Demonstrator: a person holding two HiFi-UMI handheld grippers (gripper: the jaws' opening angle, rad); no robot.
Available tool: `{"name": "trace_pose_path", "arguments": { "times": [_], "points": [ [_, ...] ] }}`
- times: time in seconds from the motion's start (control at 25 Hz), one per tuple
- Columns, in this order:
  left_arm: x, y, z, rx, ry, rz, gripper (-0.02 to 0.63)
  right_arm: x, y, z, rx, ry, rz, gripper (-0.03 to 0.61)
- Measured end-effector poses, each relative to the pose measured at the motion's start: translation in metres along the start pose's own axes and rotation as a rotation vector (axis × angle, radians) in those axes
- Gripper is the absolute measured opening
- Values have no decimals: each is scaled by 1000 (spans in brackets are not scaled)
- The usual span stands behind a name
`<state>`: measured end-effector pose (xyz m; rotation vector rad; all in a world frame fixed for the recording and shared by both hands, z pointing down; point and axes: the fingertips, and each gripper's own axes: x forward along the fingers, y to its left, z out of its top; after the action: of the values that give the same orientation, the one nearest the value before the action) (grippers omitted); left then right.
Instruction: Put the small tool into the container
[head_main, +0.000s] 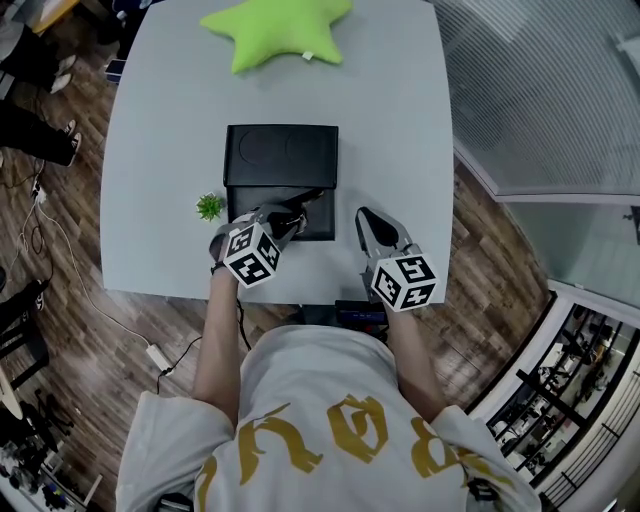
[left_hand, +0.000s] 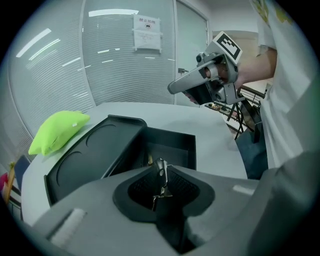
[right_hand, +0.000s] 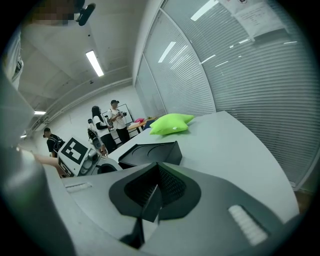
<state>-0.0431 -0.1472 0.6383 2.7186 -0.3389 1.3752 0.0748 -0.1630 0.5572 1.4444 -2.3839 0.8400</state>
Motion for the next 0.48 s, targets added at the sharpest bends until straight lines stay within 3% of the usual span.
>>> {"name": "trace_pose_path", "arguments": {
  "times": [0.36,0.48],
  "points": [
    [4,-2,-6,-23,29,8,94,-8,5,8,-17,-20,2,23],
    [2,-1,-8,-23,53,49,109,-12,7,10,-22,-27,9,23]
  ]
}}
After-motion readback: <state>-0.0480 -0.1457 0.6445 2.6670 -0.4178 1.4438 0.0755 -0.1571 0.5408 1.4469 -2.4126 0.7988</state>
